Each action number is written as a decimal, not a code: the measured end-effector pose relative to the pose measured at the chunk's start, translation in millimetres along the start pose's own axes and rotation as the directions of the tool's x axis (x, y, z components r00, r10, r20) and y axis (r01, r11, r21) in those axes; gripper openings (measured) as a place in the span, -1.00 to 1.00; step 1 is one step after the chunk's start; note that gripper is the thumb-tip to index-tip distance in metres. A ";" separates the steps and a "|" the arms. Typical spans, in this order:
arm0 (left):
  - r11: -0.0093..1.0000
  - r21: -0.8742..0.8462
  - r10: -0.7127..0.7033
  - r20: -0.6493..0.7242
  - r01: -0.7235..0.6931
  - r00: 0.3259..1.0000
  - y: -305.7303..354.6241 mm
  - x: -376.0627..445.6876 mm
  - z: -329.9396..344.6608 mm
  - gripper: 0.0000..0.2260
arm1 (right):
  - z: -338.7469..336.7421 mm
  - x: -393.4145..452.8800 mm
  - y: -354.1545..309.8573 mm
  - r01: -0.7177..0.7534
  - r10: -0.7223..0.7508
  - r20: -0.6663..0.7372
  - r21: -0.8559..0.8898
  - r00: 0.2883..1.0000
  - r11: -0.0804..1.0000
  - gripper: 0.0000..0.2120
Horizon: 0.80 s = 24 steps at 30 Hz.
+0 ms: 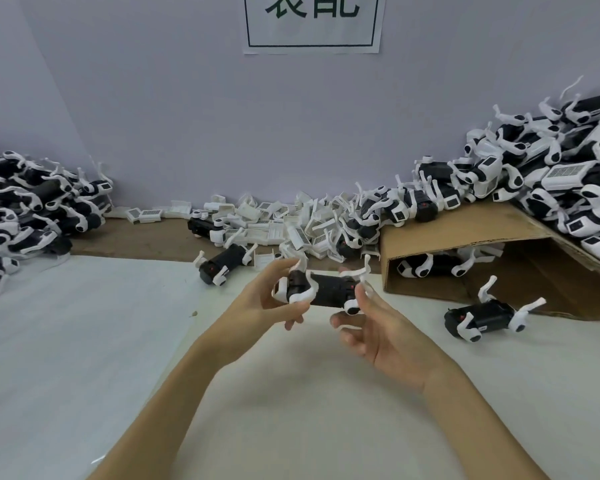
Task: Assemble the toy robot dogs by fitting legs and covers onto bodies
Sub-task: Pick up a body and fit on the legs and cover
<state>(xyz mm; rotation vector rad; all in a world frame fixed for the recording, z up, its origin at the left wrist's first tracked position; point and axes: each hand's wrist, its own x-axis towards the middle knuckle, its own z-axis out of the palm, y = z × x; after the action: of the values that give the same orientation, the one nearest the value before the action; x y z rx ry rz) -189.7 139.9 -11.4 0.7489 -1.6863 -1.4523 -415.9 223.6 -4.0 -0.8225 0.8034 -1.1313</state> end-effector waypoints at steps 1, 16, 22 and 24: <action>1.000 -0.013 0.018 0.050 -0.018 0.999 2.1 -0.8 -2.3 -0.35 | -3.2 -1.6 -0.5 -0.012 0.008 0.074 0.059 0.997 0.998 -0.40; 0.918 -0.352 -0.204 -0.034 0.179 0.978 -8.5 7.8 5.2 -0.55 | 1.5 10.6 19.6 0.103 -0.119 -0.081 -0.179 0.990 0.978 -0.61; 0.989 -0.112 -0.096 -0.013 0.094 0.995 -7.2 4.7 2.7 -0.55 | 4.5 13.3 23.9 0.250 -0.340 -0.187 -0.386 0.922 0.888 -0.38; 0.985 -0.151 -0.084 0.005 0.084 0.996 -4.0 3.6 -1.8 -0.51 | -0.2 15.0 23.7 0.269 -0.382 -0.186 -0.444 0.905 0.854 -0.46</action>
<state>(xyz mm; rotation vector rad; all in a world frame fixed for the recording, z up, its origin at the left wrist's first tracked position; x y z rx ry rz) -190.3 135.3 -14.6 0.7446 -1.5397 -1.6173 -402.3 214.2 -26.6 -1.2090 1.1860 -1.4244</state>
